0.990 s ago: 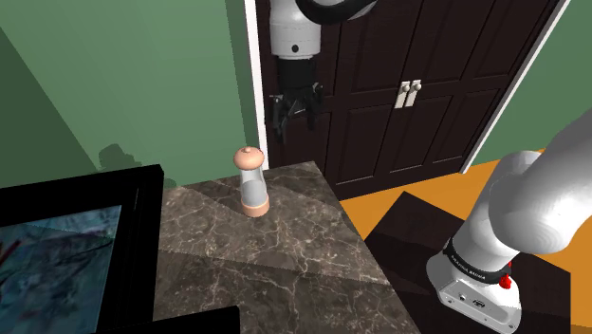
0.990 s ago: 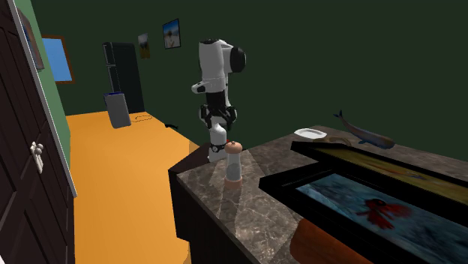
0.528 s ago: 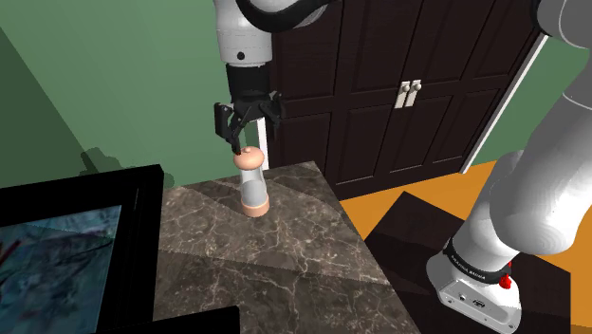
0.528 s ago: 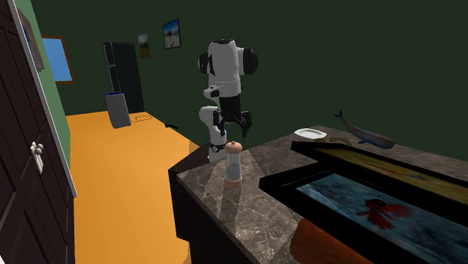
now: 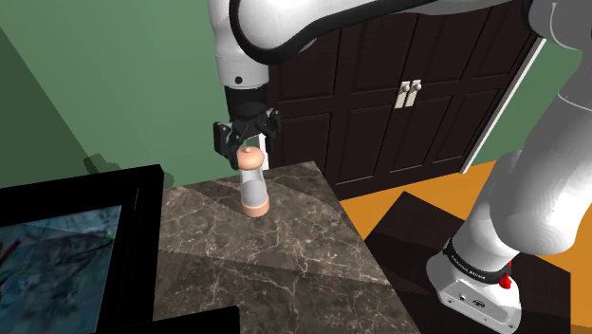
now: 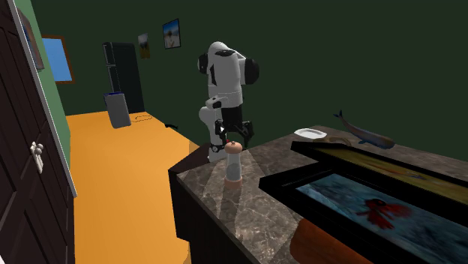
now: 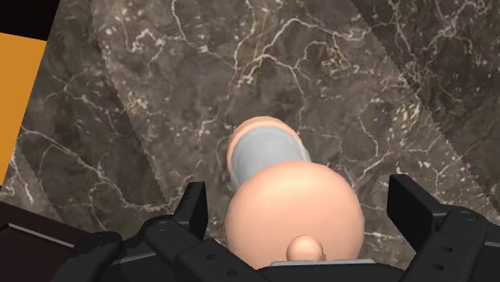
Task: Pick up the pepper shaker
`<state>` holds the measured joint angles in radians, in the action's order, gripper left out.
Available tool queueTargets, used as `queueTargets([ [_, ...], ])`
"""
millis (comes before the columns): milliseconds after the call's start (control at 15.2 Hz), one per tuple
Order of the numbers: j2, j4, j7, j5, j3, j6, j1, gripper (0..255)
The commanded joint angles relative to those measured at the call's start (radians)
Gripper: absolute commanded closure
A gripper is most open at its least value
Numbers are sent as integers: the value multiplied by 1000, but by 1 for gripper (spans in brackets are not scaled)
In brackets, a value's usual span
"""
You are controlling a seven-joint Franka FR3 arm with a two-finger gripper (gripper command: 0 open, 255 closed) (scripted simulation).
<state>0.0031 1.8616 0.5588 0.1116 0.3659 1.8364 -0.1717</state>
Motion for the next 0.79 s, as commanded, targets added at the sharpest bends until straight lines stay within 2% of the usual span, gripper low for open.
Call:
queueTargets([
  [0,1,11,-2,0,0,12,0,0],
  [66,1,12,-2,0,0,13,0,255],
  [726,-1,-1,-1,0,-1,-2,1,255],
])
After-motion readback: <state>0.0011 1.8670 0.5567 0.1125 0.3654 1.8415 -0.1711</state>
